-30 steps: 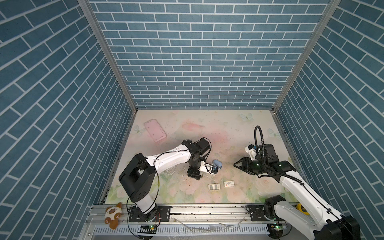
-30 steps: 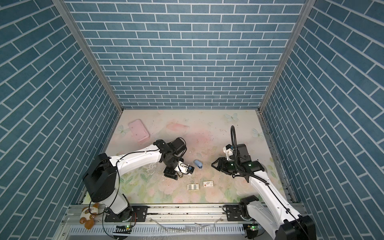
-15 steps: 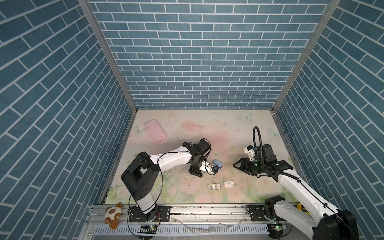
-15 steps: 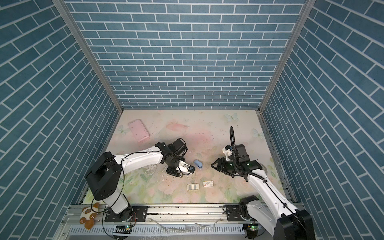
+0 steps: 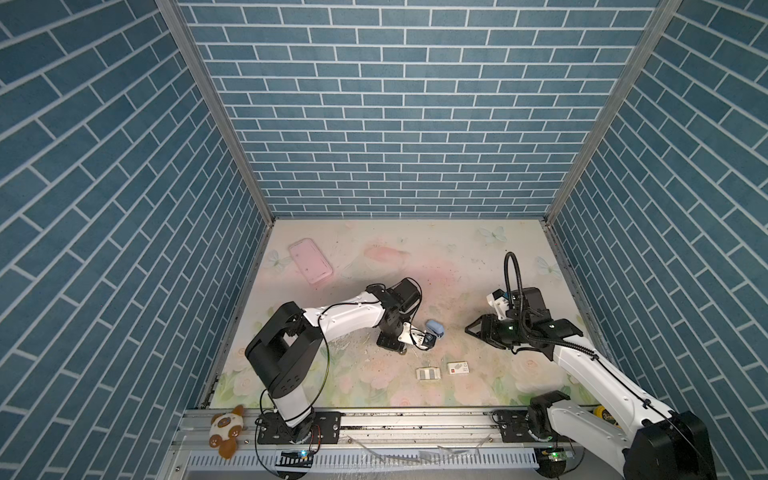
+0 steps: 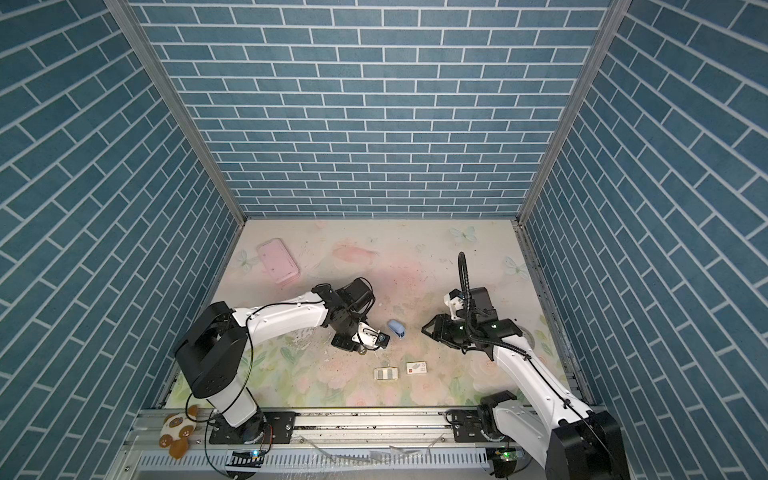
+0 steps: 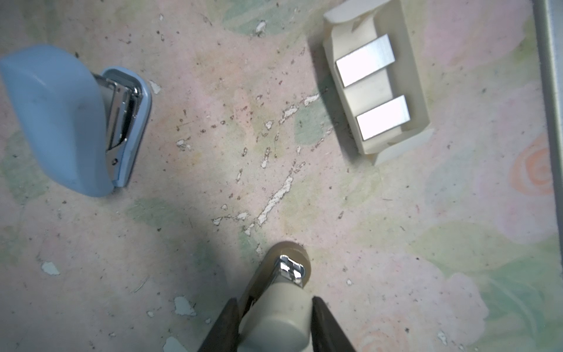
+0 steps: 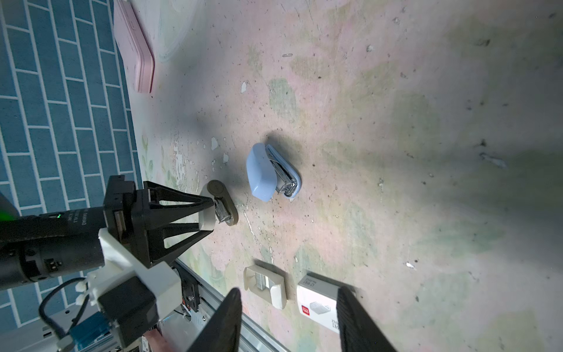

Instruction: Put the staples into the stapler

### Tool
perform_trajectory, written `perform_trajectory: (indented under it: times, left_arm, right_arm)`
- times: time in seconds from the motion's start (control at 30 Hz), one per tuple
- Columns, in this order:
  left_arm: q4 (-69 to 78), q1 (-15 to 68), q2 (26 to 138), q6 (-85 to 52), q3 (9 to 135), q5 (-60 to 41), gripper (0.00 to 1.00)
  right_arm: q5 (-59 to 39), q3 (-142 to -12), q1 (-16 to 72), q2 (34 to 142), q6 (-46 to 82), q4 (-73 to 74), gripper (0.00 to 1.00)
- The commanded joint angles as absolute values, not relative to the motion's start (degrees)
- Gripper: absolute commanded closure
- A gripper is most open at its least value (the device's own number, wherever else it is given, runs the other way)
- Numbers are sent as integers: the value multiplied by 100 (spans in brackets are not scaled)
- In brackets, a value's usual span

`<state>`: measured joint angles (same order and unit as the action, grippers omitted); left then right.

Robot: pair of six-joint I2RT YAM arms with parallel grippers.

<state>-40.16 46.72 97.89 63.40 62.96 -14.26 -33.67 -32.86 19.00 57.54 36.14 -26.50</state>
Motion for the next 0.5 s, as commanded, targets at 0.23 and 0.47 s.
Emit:
perform_trajectory:
  times: [0.23, 0.47]
  left_arm:
    - [-4162, 4632, 9843, 6246, 6302, -1454, 60]
    - [-4236, 4632, 9879, 6231, 6297, -1467, 60]
  right_arm:
    - [-3370, -3367, 1881, 5950, 3552, -2490, 49]
    - [-3375, -3379, 1881, 5976, 3551, -2451, 49]
